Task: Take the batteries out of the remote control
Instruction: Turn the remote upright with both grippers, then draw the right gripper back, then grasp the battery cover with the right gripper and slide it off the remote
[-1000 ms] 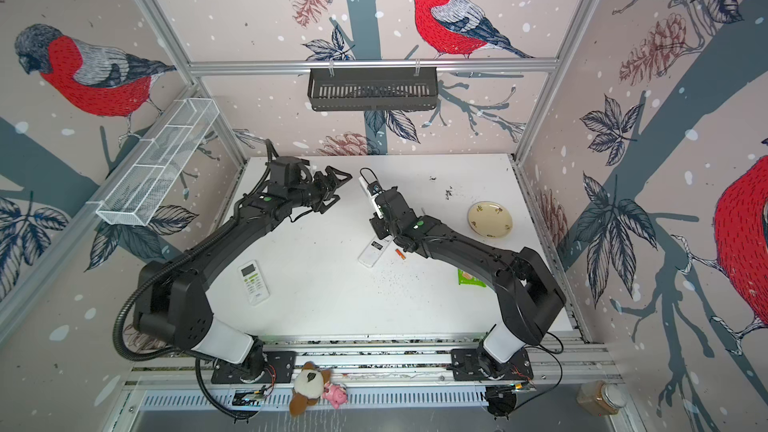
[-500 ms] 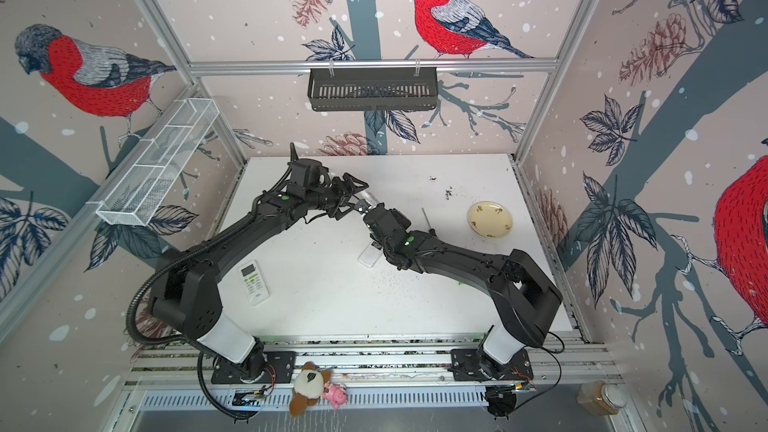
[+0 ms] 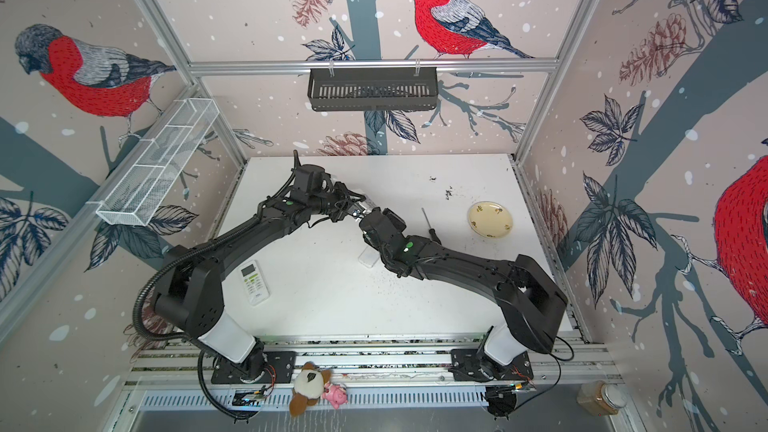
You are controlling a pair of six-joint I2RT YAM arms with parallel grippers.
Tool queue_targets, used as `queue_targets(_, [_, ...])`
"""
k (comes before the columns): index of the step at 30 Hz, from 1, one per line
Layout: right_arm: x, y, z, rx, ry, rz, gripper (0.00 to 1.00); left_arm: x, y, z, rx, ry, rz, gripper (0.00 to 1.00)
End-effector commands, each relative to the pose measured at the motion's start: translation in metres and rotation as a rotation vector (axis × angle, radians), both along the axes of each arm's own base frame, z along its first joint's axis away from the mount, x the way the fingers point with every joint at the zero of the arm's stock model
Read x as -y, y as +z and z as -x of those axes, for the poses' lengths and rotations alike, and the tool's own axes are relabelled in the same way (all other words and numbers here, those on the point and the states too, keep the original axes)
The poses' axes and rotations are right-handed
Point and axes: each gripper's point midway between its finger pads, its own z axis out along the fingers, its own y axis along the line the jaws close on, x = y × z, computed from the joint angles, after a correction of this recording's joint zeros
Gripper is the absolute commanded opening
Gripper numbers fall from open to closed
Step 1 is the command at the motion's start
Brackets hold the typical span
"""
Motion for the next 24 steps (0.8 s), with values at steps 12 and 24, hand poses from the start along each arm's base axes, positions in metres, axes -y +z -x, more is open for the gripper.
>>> queue_targets(12, [0.011, 0.037, 0.046, -0.583, 0.163, -0.685, 0.92, -0.078, 0.011, -0.043, 0.414, 0.173, -0.011, 0.0])
queue_targets(24, [0.004, 0.047, -0.04, -1.075, 0.155, -1.236, 0.98, -0.074, 0.044, -0.01, 0.784, 0.066, 0.031, 0.0])
